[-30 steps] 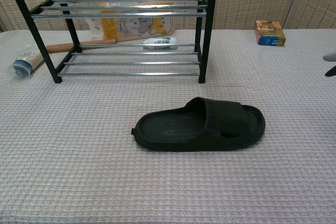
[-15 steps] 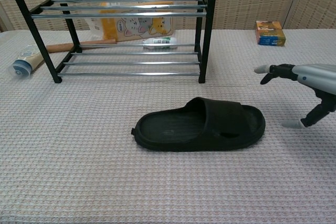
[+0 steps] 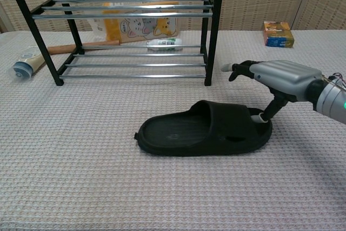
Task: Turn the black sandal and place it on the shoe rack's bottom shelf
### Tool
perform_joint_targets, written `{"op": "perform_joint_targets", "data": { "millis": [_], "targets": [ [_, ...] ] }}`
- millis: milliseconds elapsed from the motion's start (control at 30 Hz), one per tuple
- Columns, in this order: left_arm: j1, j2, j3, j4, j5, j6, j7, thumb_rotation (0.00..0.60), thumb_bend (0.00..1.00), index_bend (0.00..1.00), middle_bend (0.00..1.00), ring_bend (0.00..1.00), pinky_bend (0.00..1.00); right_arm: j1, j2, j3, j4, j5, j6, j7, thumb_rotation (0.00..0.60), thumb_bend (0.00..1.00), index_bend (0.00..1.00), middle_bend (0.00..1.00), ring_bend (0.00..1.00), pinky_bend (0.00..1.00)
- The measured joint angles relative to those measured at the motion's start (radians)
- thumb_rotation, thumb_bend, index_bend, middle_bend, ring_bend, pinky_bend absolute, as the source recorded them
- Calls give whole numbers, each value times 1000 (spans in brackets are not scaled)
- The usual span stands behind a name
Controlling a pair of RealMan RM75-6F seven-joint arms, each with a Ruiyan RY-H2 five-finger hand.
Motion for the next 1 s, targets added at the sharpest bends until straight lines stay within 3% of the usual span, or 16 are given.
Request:
{"op": "perform_joint_targets", "data": {
  "millis": [600, 767, 1000],
  "targets": [
    [-2, 7, -7, 7, -22, -15, 4, 600, 118, 257, 125, 89, 259, 173, -242, 76, 207, 24, -5, -33, 600, 183, 0, 194, 80, 75],
    [4, 10, -6, 7, -22, -8, 2, 600, 118, 257, 125, 89, 259, 163, -213, 68, 165, 19, 15, -22, 600, 198, 0, 194, 80, 75],
    [1, 9, -3, -6, -4, -5, 11, 600, 118, 257, 125, 89, 259, 96, -84, 5, 3, 2, 63, -18, 600, 201, 0, 194, 79, 75]
  ]
}}
